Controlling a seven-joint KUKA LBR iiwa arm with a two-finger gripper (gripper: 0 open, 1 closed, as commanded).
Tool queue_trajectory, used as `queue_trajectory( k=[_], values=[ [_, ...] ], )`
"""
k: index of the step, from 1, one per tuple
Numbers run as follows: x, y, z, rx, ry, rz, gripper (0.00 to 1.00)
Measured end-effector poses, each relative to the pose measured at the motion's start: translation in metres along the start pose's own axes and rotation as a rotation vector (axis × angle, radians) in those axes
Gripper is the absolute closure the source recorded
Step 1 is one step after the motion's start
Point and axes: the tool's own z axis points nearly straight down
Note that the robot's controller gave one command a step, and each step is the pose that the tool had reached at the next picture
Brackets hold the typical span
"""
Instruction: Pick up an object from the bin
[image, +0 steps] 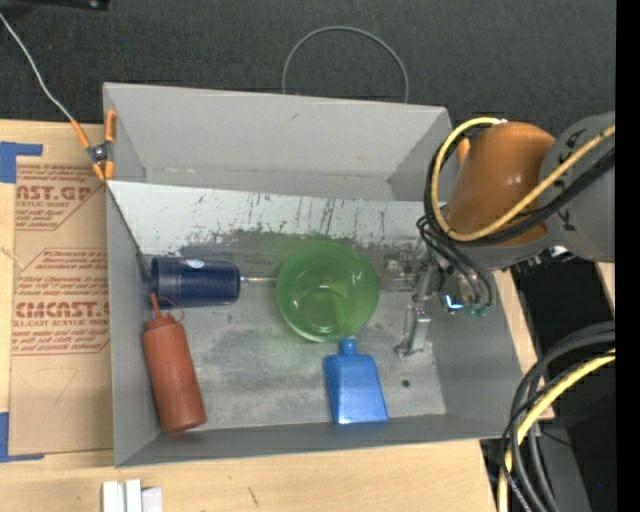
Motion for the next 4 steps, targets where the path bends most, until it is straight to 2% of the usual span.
queue_trajectory(
  k=[1,2,3,4],
  values=[
    [-0.002,0.0,-0.005,0.001,-0.008,-0.001,0.0],
    [0.013,0.046,0.07,0.0,-0.005,-0.002,0.0],
    [0.018,0.07,0.104,0.002,0.004,0.0,0.0],
    [0.026,0.101,0.09,-0.001,-0.006,0.18,1.0]
  ],
)
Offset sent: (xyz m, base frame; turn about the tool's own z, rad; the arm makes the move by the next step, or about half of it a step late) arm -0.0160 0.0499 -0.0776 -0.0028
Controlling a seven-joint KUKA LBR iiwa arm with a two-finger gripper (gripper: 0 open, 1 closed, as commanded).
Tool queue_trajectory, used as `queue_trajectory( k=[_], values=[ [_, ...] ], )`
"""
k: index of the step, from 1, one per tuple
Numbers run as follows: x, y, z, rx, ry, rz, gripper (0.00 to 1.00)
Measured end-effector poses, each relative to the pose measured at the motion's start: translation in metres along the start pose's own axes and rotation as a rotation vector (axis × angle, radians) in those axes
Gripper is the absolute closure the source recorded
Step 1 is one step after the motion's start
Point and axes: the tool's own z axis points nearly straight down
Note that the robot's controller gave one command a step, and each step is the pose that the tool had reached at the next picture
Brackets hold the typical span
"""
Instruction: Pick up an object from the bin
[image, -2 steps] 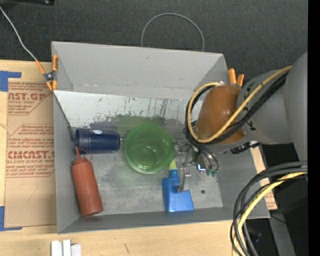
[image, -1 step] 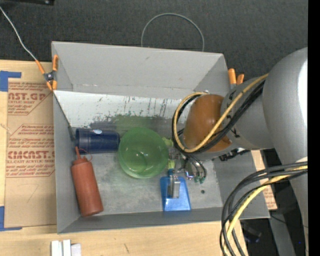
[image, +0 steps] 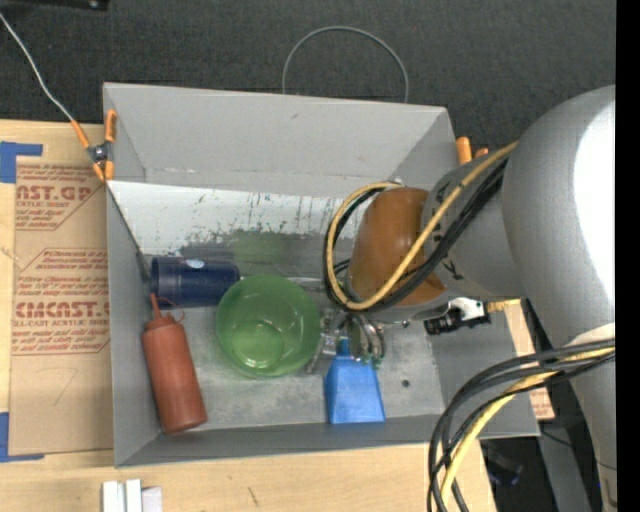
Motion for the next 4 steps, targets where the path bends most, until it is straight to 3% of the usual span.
queue_trajectory(
  k=[1,2,3,4],
  values=[
    [0.0,0.0,0.0,0.0,0.0,0.0,1.0],
    [0.009,-0.002,-0.086,-0.002,-0.003,-0.003,1.0],
    [-0.038,0.011,-0.178,-0.001,-0.004,-0.067,0.0],
    [-0.038,0.011,-0.178,0.0,-0.003,-0.067,0.0]
  ],
)
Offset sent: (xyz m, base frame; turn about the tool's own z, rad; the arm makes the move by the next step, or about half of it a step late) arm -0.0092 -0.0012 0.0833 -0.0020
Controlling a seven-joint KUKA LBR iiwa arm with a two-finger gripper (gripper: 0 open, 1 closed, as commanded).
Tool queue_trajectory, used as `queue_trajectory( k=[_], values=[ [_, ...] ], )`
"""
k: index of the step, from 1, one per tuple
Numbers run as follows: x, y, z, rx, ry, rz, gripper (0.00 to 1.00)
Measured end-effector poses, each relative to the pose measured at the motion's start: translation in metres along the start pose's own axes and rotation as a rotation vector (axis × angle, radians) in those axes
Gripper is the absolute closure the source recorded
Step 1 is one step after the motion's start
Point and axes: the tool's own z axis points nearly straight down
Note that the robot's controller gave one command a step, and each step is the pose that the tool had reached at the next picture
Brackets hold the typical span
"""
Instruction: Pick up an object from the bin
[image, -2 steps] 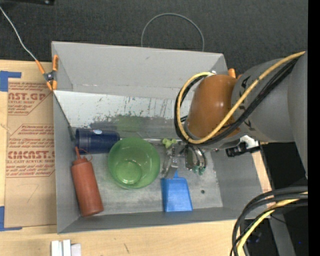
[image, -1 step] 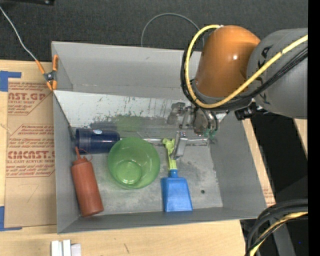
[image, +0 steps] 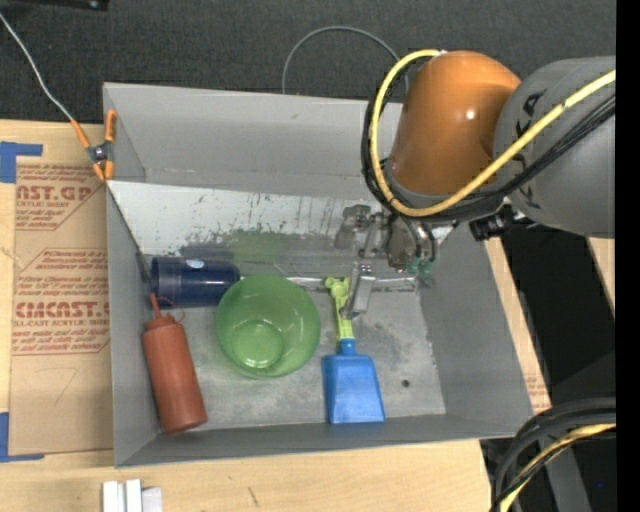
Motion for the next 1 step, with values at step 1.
queue_trajectory(
  k=[1],
  values=[
    [0.0046,0.0175,0.0633,-0.001,-0.005,-0.092,0.0]
  ],
)
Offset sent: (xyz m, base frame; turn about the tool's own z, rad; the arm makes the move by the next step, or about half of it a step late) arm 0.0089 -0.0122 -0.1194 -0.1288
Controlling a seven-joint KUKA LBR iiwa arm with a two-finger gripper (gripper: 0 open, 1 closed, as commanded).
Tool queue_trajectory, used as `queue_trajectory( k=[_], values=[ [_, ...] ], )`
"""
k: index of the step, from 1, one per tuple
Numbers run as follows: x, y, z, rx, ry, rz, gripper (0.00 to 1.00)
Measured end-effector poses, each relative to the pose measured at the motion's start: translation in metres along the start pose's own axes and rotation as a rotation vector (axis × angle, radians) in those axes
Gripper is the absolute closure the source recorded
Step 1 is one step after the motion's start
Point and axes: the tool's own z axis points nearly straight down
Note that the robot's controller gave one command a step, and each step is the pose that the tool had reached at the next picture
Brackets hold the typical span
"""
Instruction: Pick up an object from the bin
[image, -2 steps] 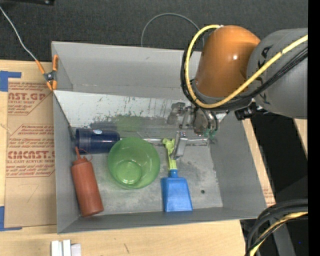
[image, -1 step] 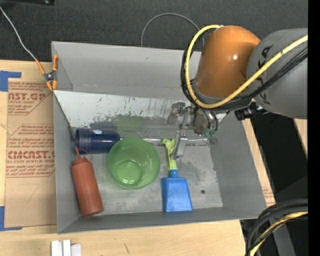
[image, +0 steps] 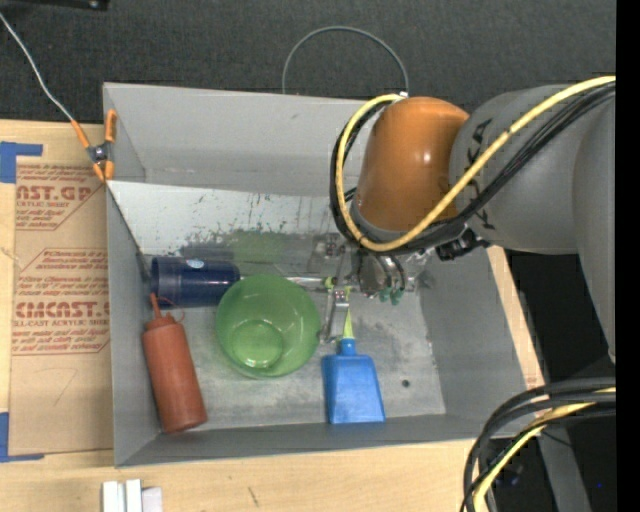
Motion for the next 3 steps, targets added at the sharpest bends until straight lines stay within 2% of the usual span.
queue_trajectory(
  k=[1,2,3],
  values=[
    [-0.011,-0.032,0.06,0.002,0.007,-0.034,0.0],
    [0.014,-0.022,0.102,0.0,-0.004,-0.205,0.0],
    [0.024,-0.028,0.119,0.0,0.005,-0.016,0.0]
  ],
)
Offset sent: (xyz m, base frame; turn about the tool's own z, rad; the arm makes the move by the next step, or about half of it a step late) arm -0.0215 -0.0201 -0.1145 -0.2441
